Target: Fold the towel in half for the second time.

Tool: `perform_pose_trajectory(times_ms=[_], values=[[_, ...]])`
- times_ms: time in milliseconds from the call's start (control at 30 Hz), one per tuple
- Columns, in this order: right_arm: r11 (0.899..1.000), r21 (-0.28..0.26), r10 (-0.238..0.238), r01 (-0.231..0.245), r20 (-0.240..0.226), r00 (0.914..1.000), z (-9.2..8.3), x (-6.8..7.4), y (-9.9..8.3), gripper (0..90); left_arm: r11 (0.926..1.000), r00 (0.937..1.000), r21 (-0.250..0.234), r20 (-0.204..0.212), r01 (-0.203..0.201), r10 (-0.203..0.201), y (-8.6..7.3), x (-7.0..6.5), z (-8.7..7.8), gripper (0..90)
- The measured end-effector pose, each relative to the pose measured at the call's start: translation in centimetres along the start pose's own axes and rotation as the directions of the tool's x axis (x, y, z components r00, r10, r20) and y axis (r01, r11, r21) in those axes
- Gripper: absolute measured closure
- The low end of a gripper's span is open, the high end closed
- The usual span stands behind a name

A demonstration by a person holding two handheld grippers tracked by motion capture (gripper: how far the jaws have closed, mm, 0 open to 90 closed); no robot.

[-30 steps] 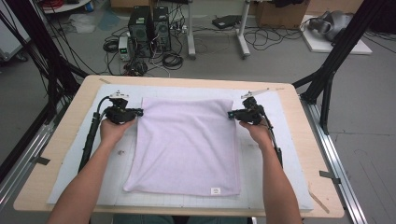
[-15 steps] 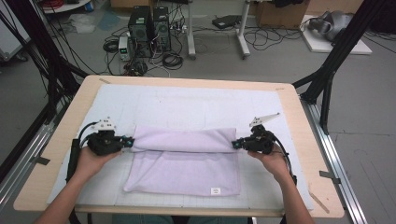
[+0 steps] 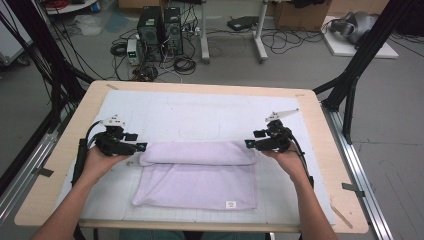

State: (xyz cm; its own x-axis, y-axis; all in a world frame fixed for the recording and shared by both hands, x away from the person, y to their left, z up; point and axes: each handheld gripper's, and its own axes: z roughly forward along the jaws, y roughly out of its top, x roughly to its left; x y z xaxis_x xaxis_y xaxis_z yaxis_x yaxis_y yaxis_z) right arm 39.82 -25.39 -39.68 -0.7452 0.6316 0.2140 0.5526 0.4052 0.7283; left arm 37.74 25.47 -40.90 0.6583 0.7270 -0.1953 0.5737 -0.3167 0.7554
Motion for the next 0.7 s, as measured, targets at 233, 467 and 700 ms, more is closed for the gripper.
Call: perform_pose_trajectory(times_ms=[233, 467, 700], values=[[0.990, 0.119, 0.080, -0.071, -0.078, 0.9937, 3.8, -1.7, 0.4, 46.1, 0.9940, 0.9922, 0.056, 0.077, 0.094, -0.098, 0.1, 1.4, 2.9, 47.3], [0.998, 0.067, -0.002, 0.013, -0.159, 0.9873, 2.1, -0.3, 0.6, 82.5, 0.9984, 0.9969, -0.055, 0.078, -0.008, 0.013, 0.5, 0.0, 0.0, 84.3], [0.989, -0.048, -0.145, 0.139, -0.167, 0.9751, -2.8, 4.3, -0.2, 82.3, 0.9755, 0.9835, -0.178, 0.102, -0.130, 0.149, -1.6, -4.2, -5.4, 84.2]])
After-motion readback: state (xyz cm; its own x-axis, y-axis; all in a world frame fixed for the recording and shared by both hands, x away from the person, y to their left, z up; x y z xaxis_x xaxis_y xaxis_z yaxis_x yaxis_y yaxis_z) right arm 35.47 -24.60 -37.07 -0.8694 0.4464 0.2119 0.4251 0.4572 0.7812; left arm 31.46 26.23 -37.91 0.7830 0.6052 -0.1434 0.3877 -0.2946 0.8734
